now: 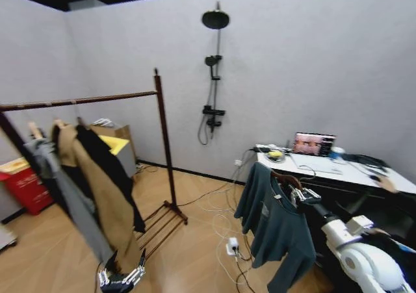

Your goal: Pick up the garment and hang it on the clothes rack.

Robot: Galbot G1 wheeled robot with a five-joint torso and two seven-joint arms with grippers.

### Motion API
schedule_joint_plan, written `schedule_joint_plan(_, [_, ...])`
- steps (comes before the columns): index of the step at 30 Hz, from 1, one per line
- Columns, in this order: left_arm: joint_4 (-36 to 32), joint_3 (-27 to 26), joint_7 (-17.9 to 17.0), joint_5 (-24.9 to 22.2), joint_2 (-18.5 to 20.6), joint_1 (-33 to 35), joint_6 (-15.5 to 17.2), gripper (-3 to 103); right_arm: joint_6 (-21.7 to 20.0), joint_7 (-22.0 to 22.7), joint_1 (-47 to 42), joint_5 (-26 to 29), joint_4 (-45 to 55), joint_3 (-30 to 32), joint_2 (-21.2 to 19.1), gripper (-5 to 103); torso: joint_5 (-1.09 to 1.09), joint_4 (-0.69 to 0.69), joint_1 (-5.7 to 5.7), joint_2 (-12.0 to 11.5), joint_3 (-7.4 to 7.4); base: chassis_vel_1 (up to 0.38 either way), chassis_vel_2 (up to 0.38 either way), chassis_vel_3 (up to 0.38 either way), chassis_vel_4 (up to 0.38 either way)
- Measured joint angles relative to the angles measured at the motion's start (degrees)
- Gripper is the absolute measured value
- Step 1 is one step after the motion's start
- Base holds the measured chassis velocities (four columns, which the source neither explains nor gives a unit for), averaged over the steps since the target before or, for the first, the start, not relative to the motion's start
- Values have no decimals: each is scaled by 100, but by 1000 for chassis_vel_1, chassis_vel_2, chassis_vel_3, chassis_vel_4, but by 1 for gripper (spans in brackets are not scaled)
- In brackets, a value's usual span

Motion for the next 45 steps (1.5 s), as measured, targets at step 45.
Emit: schedule_joint_plan(45, [0, 1, 0, 0, 0, 0, 0, 100, -199, 934, 591, -359, 600, -224, -186, 9, 0, -1, -4, -3, -4, 91, 92, 97, 88])
